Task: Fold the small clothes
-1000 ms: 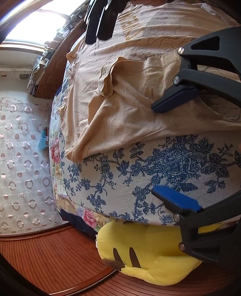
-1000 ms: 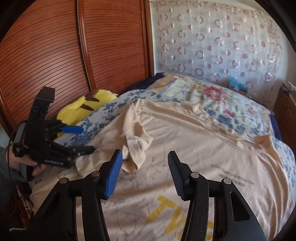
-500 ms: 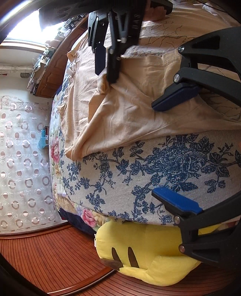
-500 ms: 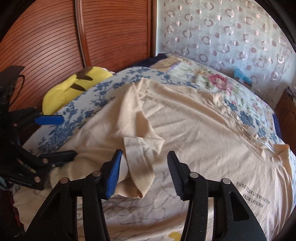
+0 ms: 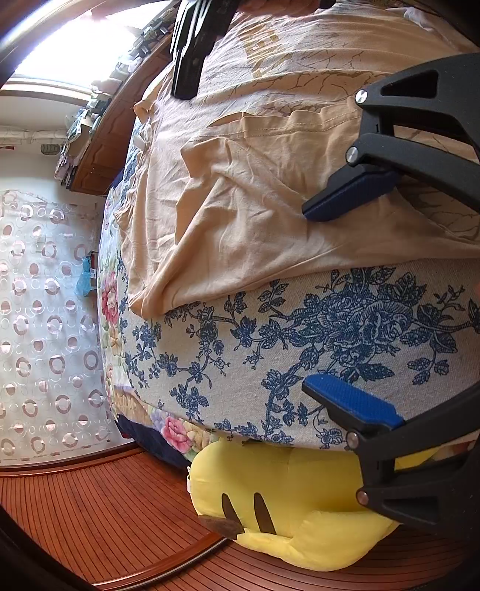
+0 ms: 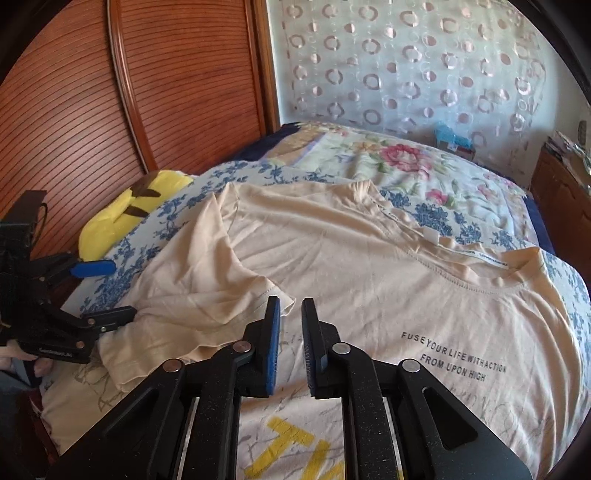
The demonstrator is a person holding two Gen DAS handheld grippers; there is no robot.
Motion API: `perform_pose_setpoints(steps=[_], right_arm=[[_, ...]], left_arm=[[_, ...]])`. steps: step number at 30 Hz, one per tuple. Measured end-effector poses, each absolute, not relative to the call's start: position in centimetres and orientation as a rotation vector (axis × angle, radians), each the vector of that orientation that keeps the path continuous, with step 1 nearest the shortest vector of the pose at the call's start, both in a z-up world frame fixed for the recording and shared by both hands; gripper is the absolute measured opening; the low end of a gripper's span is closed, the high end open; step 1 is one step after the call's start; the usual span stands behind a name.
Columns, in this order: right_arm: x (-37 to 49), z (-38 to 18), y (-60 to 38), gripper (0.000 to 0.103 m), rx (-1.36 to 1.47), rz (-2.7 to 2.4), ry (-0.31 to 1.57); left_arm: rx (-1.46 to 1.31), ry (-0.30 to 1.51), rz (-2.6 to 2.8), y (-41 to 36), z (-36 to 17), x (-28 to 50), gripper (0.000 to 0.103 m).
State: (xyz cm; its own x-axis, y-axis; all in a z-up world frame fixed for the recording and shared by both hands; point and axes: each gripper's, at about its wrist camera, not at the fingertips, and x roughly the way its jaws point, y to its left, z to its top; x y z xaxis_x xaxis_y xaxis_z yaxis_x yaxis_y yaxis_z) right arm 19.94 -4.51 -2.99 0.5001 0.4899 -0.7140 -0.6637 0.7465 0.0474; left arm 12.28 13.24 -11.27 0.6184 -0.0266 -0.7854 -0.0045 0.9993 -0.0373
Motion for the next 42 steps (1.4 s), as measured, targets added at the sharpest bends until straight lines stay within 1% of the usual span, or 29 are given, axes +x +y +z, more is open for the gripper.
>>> perform_pose_setpoints(steps=[4,6,12,16,17,21,25,29,35,42], right_arm=[[17.9,-2.2,-6.5,0.014,-0.262,0.714,0.735],[16.8,-1.9,-8.7,0.016,-0.263,0.718,0.72],[14.9,-1.9,-18.6,0.03,-0.29,0.579,0.718],[14.3,-1.9,-25.2,0.047,-0.272,0.441,0.733],[14.2,-2.1,-26.6,0.048,-0.26,0.41,0.746],[14.0,-2.6,-31.2,0.049,-0.229,0.299,0.78],[13.7,-3.0,-34.6,0.052,-0.16,0.233,0.797],[13.6,-3.3,-37.2,0.064,-0.127,0.173,0.802],[13.9,-4.2,-39.7,0.065,-0.1,0.124,0.839],[13.9,-5.4,-41.6,0.065,-0.051,0.11,0.864]], left_arm=[[-0.037,0.904,-0.012,13.4,-11.3,12.3,0.086],[-0.038,0.904,-0.012,13.4,-11.3,12.3,0.086],[-0.037,0.904,-0.011,13.5,-11.3,12.3,0.086],[-0.037,0.904,-0.012,13.5,-11.3,12.3,0.086],[-0.039,0.905,-0.014,13.5,-11.3,12.3,0.086],[-0.043,0.898,-0.006,13.7,-11.2,12.2,0.086],[-0.088,0.777,-0.005,14.2,-9.4,10.7,0.086],[-0.074,0.702,0.006,13.7,-7.2,9.4,0.086],[-0.021,0.636,-0.037,10.3,-3.8,7.8,0.086],[-0.01,0.593,-0.144,5.0,-2.1,6.6,0.086]])
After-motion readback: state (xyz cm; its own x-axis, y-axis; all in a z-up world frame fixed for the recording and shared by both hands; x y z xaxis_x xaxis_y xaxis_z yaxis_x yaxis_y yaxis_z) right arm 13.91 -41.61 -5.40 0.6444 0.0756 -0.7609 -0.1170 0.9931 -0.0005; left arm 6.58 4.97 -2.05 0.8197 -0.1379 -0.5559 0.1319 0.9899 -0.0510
